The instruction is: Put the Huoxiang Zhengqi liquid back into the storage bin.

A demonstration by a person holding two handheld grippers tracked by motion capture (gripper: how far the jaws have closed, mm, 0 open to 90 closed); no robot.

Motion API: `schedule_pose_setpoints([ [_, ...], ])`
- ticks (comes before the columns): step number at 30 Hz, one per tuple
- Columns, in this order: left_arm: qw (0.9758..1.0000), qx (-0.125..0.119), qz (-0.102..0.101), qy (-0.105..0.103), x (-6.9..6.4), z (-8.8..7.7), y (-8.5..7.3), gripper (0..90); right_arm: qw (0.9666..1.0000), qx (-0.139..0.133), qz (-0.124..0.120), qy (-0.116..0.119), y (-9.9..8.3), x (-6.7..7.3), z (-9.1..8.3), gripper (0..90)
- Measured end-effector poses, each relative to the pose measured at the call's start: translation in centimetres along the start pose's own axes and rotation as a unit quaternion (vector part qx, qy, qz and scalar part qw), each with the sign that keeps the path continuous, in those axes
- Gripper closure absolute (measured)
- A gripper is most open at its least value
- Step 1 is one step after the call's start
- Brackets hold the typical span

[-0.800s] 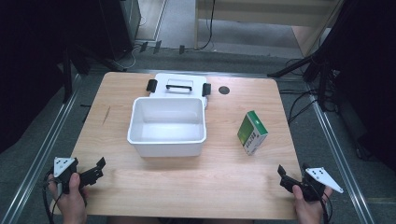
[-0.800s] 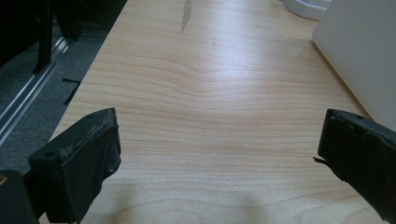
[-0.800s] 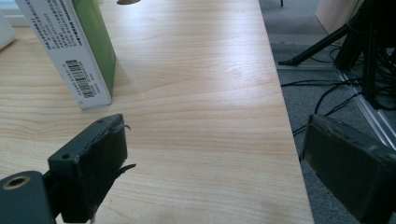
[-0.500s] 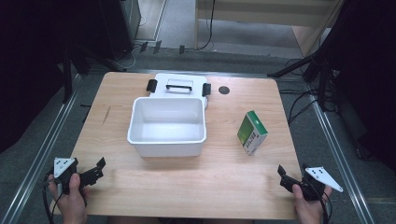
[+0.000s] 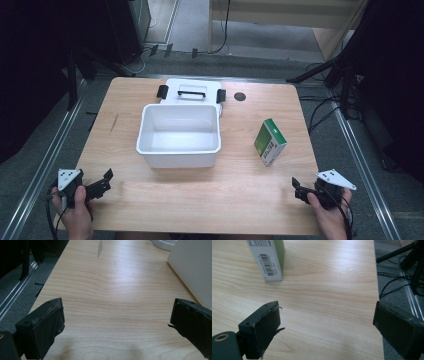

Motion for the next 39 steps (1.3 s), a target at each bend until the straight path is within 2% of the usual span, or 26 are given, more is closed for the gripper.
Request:
schedule_pose_setpoints([
  [3,1.0000,0.000,-0.001,0.000,0.0,0.0,0.0,0.0,0.9996,0.019,-0.018,0.009,0.7,0.7,0.0,7.2],
  [5,1.0000,0.000,-0.001,-0.001,0.0,0.0,0.0,0.0,0.9989,0.035,-0.032,0.006,1.1,1.1,0.1,7.2],
  [11,1.0000,0.000,-0.001,-0.001,0.0,0.0,0.0,0.0,0.9940,0.083,-0.070,-0.015,2.4,2.0,0.4,7.3],
  [16,1.0000,0.000,-0.001,-0.001,0.0,0.0,0.0,0.0,0.9864,0.133,-0.093,-0.021,3.3,3.0,0.7,7.3],
  [23,1.0000,0.001,-0.001,-0.001,0.0,0.0,0.0,0.0,0.9707,0.203,-0.125,-0.027,4.4,4.7,1.5,7.3],
  [24,1.0000,0.001,-0.001,-0.001,0.0,0.0,0.0,0.0,0.9675,0.217,-0.128,-0.026,4.6,5.0,1.6,7.3],
  [27,1.0000,0.001,-0.001,-0.001,0.1,0.0,0.0,0.0,0.9615,0.235,-0.140,-0.026,5.1,5.6,1.8,7.2],
  [34,1.0000,0.003,-0.002,-0.002,0.1,0.0,0.0,0.0,0.9530,0.260,-0.153,-0.027,7.2,7.0,1.7,7.1],
  [39,1.0000,0.003,-0.002,-0.001,0.1,0.0,0.0,0.0,0.9495,0.271,-0.157,-0.027,8.9,8.1,1.7,7.2],
])
Point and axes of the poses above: each handheld gripper's, and its own axes: z roughly forward along the jaws, y roughly out of its top, x roughly to its left, the point moved 5 cm from there along z, roughly forward along the jaws, and after that the axes turned 14 degrees about z, right-handed, at the moved point
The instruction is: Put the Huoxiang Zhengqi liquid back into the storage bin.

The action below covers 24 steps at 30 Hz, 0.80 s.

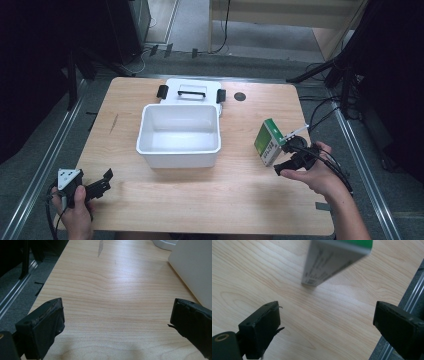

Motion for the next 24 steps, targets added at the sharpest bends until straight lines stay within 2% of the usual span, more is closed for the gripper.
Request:
schedule_pose_setpoints([
  [6,1.0000,0.000,-0.002,0.000,0.0,0.0,0.0,0.0,0.9998,0.021,0.006,-0.001,1.7,0.4,-0.1,9.8],
  [17,1.0000,0.002,-0.002,0.000,0.0,0.1,0.0,0.0,0.9995,0.031,0.008,-0.001,4.5,1.2,-0.3,14.4],
  [24,1.0000,0.001,-0.005,0.000,0.0,0.1,0.0,0.0,0.9988,0.045,0.019,-0.009,6.5,1.3,-0.2,23.2],
])
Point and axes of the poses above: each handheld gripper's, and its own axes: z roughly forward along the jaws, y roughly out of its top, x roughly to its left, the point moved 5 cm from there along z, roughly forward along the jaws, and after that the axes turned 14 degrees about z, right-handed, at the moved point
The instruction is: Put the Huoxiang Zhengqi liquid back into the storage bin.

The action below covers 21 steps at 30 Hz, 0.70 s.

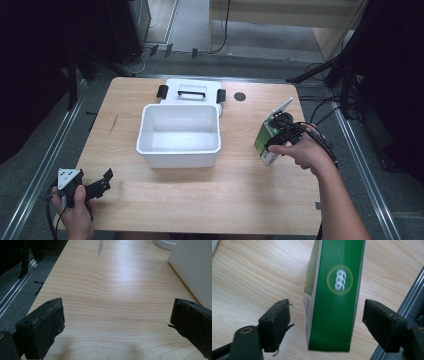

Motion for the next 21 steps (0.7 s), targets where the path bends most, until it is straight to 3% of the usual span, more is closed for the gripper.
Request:
schedule_pose_setpoints([
  [6,1.0000,0.000,-0.001,-0.001,0.0,0.0,0.0,0.0,0.9999,0.014,0.003,-0.002,1.1,0.3,0.1,30.4],
  [12,1.0000,-0.001,-0.002,-0.001,0.0,0.0,0.0,0.0,0.9988,0.043,0.008,0.023,1.7,0.5,0.4,44.6],
  [21,1.0000,0.000,-0.002,-0.001,0.0,0.0,0.0,0.0,0.9980,0.054,0.019,0.026,2.4,0.4,0.9,50.8],
])
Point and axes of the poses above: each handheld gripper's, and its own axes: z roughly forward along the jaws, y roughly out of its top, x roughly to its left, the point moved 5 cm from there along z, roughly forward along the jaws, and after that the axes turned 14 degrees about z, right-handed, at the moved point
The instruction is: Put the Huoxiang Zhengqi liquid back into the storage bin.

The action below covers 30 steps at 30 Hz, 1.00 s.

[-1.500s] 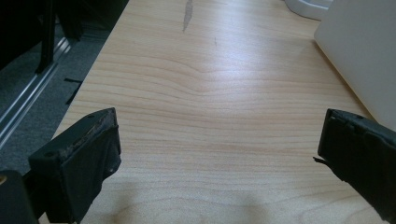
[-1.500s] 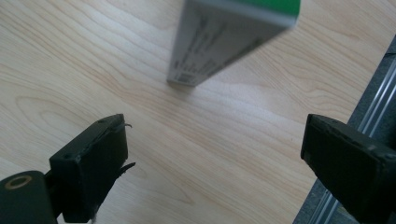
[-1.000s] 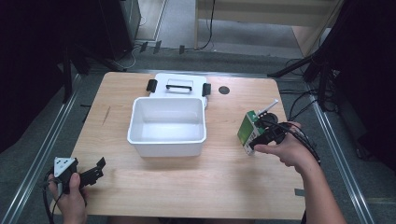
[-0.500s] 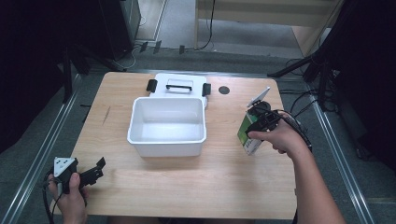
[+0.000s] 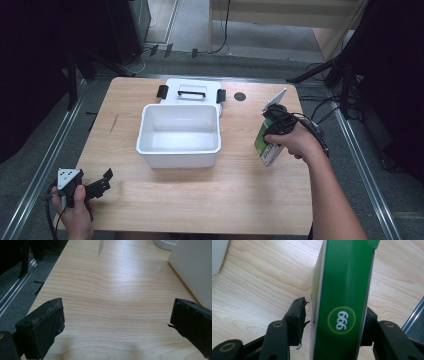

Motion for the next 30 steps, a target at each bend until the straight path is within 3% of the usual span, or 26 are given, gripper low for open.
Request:
schedule_pose_setpoints([
  [4,1.0000,-0.002,-0.002,0.000,0.0,0.0,0.0,0.0,0.9999,0.005,0.000,-0.012,0.2,-0.2,0.3,57.1],
  [8,1.0000,-0.002,-0.001,0.001,0.0,0.0,0.0,0.0,0.9999,0.009,-0.001,0.007,0.4,-0.3,0.1,63.5],
  [14,1.0000,-0.002,-0.002,-0.001,0.0,0.0,0.0,0.0,0.9992,0.011,-0.039,0.003,0.2,-0.1,-0.1,64.3],
  [15,1.0000,-0.001,-0.002,-0.001,0.0,0.0,0.0,0.0,0.9984,0.007,-0.056,0.003,0.2,0.0,-0.2,64.3],
  [18,1.0000,-0.001,-0.003,-0.001,0.1,0.0,0.0,0.0,0.9974,-0.005,-0.072,-0.001,0.3,0.1,-0.8,64.3],
  [22,1.0000,-0.001,-0.004,-0.001,0.1,0.0,0.0,0.0,0.9946,-0.024,-0.101,0.000,0.5,0.4,-1.5,64.3],
  [30,1.0000,-0.001,-0.004,-0.002,0.1,0.0,0.0,0.0,0.9836,-0.054,-0.172,0.016,0.5,2.5,-3.9,64.4],
])
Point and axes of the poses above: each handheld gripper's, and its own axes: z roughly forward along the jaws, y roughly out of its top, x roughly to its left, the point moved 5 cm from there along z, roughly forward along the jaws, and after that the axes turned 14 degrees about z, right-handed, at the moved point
